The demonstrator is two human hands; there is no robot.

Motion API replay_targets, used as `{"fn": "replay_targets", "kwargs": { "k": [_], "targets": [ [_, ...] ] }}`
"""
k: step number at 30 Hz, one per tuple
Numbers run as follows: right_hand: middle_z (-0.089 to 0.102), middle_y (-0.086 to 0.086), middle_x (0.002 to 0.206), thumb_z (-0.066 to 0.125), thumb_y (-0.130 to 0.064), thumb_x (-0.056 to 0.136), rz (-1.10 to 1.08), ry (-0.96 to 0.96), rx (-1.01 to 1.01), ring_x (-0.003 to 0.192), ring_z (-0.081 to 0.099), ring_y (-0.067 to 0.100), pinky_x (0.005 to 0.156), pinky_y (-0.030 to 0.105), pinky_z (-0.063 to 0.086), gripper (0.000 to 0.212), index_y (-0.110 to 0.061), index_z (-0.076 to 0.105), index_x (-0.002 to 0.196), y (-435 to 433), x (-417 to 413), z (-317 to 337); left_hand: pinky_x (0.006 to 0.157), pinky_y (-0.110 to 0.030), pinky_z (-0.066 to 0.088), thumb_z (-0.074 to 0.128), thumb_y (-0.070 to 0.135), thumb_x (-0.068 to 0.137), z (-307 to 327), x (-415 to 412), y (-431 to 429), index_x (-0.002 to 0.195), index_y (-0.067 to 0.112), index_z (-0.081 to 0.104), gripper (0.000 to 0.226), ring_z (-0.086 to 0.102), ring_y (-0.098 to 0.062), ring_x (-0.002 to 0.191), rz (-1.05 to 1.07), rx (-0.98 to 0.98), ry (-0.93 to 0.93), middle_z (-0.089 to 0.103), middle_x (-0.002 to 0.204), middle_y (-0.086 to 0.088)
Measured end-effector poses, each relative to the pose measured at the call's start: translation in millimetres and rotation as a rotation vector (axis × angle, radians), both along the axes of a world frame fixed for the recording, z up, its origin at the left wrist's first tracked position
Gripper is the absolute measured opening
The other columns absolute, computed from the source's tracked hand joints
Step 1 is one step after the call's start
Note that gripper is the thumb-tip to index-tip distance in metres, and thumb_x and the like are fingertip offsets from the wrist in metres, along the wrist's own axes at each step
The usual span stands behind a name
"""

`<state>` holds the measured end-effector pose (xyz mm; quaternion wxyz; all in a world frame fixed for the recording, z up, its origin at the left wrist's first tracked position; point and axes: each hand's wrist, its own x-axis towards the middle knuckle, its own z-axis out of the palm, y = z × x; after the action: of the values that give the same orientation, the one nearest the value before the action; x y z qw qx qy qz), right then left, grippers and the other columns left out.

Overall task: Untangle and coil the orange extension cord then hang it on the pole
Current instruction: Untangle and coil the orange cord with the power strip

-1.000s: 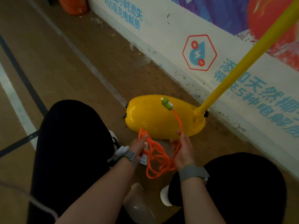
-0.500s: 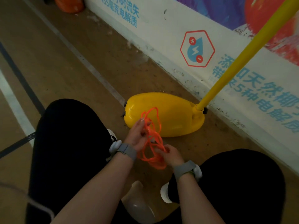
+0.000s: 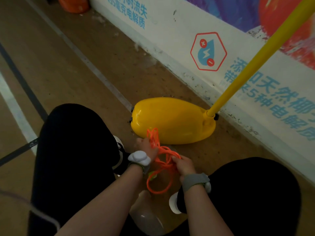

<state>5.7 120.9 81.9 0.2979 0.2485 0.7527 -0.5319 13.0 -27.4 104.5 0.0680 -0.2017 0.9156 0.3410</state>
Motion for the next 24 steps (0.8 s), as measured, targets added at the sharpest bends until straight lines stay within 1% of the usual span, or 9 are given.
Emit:
{"fn": "replay_targets", "kwargs": {
  "k": [2,4,7,9,12,16,18,21,24],
  "targets": [
    [0.062,0.007,0.071,0.053,-0.005,0.091,-0.053,-0.015,0.012,0.067,0.055,0.021,0.073,0.035,0.048,0.026,-0.015,0.064,0.069,2.2,-1.5,0.0,0.082,-0.039,0.045,0.062,0.038,0.086,2.1,3.4,4.3,0.112,0.013,0.06,0.037,0.057,-0.032,0.098,-0.08,-0.061,-0.04,0.061,0.102,-0.009],
    [0.064,0.009,0.073,0.049,-0.005,0.092,-0.127,0.0,0.004,0.068,0.057,0.022,0.074,0.038,0.049,0.029,-0.015,0.065,0.07,5.2,-2.6,1.4,0.088,-0.041,0.045,0.068,0.046,0.079,-0.2,6.3,11.1,0.122,0.016,0.053,0.054,0.053,-0.03,0.107,-0.052,-0.08,-0.006,0.055,0.115,-0.009],
    [0.064,0.009,0.073,0.046,-0.004,0.093,-0.214,0.047,-0.027,0.064,0.056,0.021,0.064,0.032,0.048,0.031,-0.014,0.065,0.071,3.4,-2.7,3.7,0.084,-0.037,0.046,0.06,0.053,0.084,-0.6,6.8,17.6,0.109,0.021,0.058,0.041,0.058,-0.023,0.1,-0.284,-0.134,0.072,0.063,0.106,-0.002],
    [0.066,0.013,0.077,0.047,-0.003,0.093,-0.256,0.072,-0.031,0.069,0.059,0.025,0.07,0.038,0.051,0.032,-0.015,0.064,0.069,2.6,-3.4,3.1,0.083,-0.033,0.043,0.046,0.057,0.091,4.6,9.5,20.7,0.1,0.025,0.062,0.037,0.062,-0.021,0.095,-0.553,-0.201,0.075,0.068,0.098,0.002],
    [0.065,0.016,0.081,0.046,0.001,0.091,-0.281,0.105,-0.03,0.074,0.06,0.026,0.078,0.042,0.051,0.028,-0.011,0.067,0.078,3.0,-2.0,4.7,0.095,-0.035,0.031,0.048,0.056,0.09,3.8,13.7,24.5,0.103,0.029,0.061,0.033,0.059,-0.018,0.102,-0.656,-0.219,-0.033,0.066,0.107,0.005],
    [0.065,0.013,0.092,0.046,0.002,0.092,-0.299,0.2,-0.026,0.083,0.061,0.027,0.082,0.04,0.053,0.023,-0.008,0.065,0.1,-1.9,-4.5,12.7,0.091,-0.033,0.028,0.046,0.055,0.092,-2.6,16.7,18.4,0.105,0.033,0.06,0.029,0.06,-0.016,0.1,-0.474,-0.044,-0.024,0.068,0.103,0.006],
    [0.066,0.011,0.096,0.049,-0.002,0.091,-0.296,0.226,0.028,0.09,0.063,0.03,0.084,0.045,0.054,0.021,-0.013,0.066,0.098,-3.1,-5.9,13.0,0.089,-0.032,0.035,0.045,0.052,0.094,-4.0,15.0,14.9,0.098,0.031,0.063,0.028,0.063,-0.017,0.091,-0.299,0.062,0.048,0.069,0.092,0.004],
    [0.066,0.008,0.095,0.053,-0.004,0.089,-0.309,0.211,0.133,0.092,0.062,0.029,0.087,0.046,0.053,0.017,-0.017,0.064,0.09,0.6,-5.8,8.1,0.081,-0.036,0.041,0.046,0.048,0.093,-14.1,7.8,8.8,0.085,0.024,0.066,0.032,0.059,-0.022,0.084,-0.097,0.076,0.212,0.059,0.083,0.001],
    [0.068,0.016,0.095,0.056,0.0,0.087,-0.371,0.11,0.102,0.089,0.063,0.031,0.087,0.045,0.053,0.014,-0.005,0.068,0.093,4.4,-3.4,-8.1,0.075,-0.032,0.041,0.051,0.043,0.088,-22.1,3.1,4.6,0.084,0.013,0.069,0.035,0.055,-0.023,0.083,0.082,0.29,0.297,0.057,0.085,-0.004]
  ]
}}
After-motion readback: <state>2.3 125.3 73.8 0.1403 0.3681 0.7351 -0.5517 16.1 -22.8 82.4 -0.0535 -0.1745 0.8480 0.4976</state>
